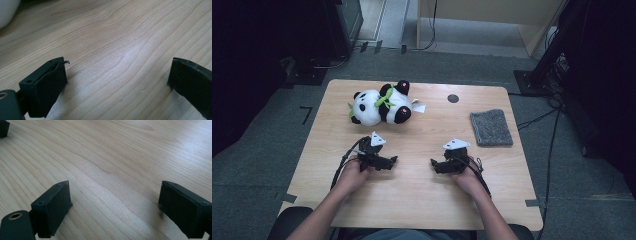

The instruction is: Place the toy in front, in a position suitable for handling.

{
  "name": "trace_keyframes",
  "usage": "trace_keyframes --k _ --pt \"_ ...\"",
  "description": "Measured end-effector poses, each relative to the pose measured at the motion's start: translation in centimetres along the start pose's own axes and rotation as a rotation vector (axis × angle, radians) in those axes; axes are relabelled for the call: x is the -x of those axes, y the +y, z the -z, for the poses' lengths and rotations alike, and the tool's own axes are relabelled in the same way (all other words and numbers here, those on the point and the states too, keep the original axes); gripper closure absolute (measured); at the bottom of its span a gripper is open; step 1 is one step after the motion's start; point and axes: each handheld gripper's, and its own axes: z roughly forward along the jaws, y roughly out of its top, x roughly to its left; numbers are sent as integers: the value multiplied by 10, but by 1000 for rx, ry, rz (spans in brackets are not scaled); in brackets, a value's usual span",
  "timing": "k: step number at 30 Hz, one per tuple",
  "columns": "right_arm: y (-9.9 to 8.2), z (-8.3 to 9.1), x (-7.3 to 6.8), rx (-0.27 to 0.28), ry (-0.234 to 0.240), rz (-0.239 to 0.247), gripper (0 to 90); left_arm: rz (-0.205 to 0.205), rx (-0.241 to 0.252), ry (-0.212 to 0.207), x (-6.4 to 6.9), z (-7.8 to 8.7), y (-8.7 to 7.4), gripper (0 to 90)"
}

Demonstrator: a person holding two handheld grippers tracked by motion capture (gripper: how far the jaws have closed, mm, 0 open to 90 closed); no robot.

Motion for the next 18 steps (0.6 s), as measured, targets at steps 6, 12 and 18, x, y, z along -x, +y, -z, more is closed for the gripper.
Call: trace_keyframes --k 6,12,18 --pt "0 0 1 -1 4 3 106 12 1 11 1 0 0 16" --pt "0 0 1 -1 4 3 106 16 0 15 2 1 -1 16" --pt "1 -1 2 -2 -1 -2 106 24 0 23 3 1 -1 16"
